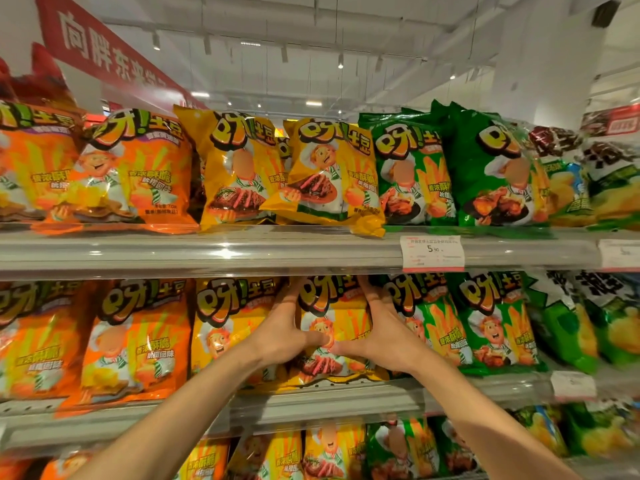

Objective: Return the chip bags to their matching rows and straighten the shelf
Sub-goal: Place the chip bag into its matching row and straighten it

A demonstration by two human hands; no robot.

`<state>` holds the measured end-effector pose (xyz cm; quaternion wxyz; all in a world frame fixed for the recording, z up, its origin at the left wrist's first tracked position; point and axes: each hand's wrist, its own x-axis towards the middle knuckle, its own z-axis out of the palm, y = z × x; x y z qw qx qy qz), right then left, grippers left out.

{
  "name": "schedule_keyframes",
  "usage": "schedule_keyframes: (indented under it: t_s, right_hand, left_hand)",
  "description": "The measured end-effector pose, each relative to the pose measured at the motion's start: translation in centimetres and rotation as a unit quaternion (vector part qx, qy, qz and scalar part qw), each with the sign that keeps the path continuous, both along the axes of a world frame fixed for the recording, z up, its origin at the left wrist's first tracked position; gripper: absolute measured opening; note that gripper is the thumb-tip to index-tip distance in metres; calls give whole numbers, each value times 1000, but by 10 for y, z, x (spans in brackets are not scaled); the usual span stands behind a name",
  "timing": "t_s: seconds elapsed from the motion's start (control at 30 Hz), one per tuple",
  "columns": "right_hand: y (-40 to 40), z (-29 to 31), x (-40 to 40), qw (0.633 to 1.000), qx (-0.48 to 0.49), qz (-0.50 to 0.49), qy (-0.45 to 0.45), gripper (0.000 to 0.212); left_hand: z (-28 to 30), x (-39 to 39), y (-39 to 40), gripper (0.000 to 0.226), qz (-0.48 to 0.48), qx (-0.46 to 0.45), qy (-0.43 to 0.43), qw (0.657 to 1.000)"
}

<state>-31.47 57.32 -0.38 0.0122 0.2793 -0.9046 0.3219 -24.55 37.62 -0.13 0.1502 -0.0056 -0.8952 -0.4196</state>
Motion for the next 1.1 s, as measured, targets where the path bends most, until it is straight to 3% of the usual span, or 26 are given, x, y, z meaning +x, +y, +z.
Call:
schedule_keyframes:
  t_s: [0.13, 0.23, 0.33, 0.4, 0.5, 0.63, 0.93, 1.1]
  right_hand:
    - [-3, 2, 3, 998, 62, -14, -7, 134]
    - [-7, 3, 8, 994, 98, -26, 35, 127]
    - [-21, -5, 17, 979, 96, -53, 170, 108]
    - [-37, -13, 22, 958, 110, -56, 259, 90]
    - [-61, -25, 30, 937, 122, -62, 322, 74]
    - [-78, -33, 31, 923, 131, -91, 350, 74]
    - [-86, -34, 29, 923, 141, -111, 339, 71]
    - [-75, -30, 35, 951, 57, -86, 290, 70]
  left_hand:
    - [-7, 15, -5, 93, 50, -101, 12, 994]
    - [-15, 34, -15, 68, 89, -202, 106, 970]
    - [-21, 45, -35, 44, 141, -324, 207, 912]
    - [-26, 47, -49, 39, 191, -373, 221, 881]
    - [-35, 45, -62, 55, 228, -382, 164, 881]
    - [-46, 39, -75, 65, 206, -388, 150, 886]
    - [-46, 37, -80, 67, 197, -396, 139, 886]
    - [-42, 45, -68, 55, 190, -339, 176, 904]
